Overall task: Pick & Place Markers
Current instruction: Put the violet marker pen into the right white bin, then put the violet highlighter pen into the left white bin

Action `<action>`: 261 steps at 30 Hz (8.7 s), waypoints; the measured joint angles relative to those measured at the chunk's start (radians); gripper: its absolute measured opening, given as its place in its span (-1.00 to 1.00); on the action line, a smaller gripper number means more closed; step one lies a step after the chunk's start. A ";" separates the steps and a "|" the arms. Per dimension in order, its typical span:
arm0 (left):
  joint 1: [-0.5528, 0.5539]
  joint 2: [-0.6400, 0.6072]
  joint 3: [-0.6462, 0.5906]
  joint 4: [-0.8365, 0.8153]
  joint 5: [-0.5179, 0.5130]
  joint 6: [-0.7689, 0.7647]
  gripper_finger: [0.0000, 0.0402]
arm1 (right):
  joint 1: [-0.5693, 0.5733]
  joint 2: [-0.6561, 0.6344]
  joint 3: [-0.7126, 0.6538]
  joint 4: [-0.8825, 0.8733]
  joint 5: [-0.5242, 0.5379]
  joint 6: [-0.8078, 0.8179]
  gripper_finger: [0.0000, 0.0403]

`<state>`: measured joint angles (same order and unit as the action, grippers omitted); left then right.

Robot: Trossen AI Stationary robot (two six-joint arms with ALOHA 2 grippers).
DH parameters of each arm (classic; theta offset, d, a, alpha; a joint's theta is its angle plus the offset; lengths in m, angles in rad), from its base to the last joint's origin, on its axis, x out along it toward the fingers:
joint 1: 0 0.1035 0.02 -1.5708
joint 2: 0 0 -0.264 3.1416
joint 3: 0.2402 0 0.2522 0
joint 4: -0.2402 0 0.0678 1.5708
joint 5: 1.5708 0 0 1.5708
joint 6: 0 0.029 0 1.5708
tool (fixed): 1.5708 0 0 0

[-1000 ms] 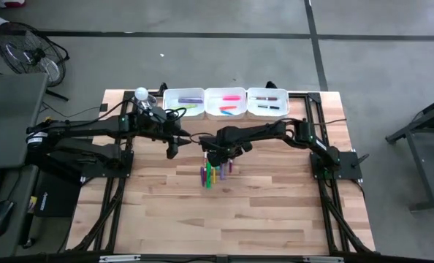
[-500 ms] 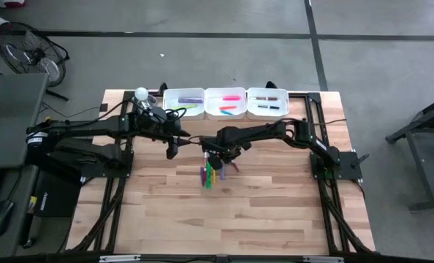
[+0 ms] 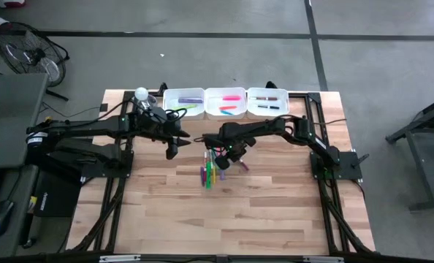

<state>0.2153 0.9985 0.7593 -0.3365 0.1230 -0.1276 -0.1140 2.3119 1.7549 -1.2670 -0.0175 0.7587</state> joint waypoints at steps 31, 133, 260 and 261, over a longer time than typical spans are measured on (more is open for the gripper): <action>0.000 0.000 0.000 -0.010 -0.002 0.012 -0.29 | -0.372 -0.276 -0.005 -0.298 0.308 -0.547 -0.89; 0.000 0.000 0.000 0.023 0.073 -0.078 -0.29 | -0.639 -0.281 -0.002 -0.231 -0.098 -0.577 -0.26; 0.000 0.000 0.000 -0.223 0.132 -0.025 -0.29 | 0.260 -0.116 -0.007 -0.154 0.181 0.358 -0.73; 0.000 0.000 0.000 -0.212 0.132 -0.036 -0.29 | 0.261 -0.128 -0.006 -0.146 0.198 0.358 -0.73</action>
<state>0.2153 0.9989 0.7593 -0.5484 0.2554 -0.1638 0.1474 2.1842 1.7485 -1.4134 0.1806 1.1171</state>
